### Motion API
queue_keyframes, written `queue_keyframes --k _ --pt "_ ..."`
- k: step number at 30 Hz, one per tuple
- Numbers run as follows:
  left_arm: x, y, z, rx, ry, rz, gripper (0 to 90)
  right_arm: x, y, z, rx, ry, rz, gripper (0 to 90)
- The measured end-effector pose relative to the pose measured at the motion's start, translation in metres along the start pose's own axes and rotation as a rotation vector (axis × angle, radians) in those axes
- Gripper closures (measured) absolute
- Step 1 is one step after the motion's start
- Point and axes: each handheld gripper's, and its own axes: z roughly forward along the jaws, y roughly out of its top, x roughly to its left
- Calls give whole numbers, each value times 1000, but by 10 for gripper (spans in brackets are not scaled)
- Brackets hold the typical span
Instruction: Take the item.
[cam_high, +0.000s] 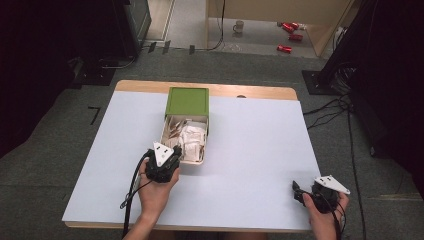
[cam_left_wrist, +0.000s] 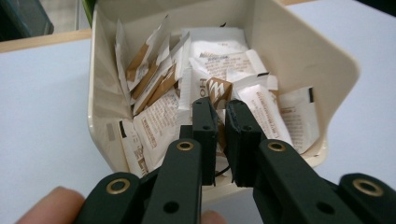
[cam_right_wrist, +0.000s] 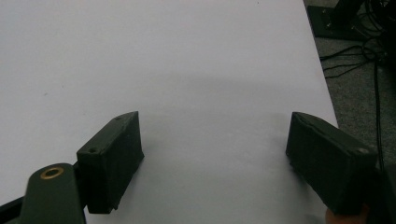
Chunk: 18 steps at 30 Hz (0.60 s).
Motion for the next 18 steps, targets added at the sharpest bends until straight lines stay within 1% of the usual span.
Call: queue_keyframes --k 5,9,18 --pt "1 5 -8 -24 -2 -7 850 0 0 0 0 0 1 179" --pt "5 10 -14 -43 -3 -19 850 0 0 0 0 0 0 179" --pt "20 21 -30 -79 8 -44 851 0 0 0 0 0 1 178"
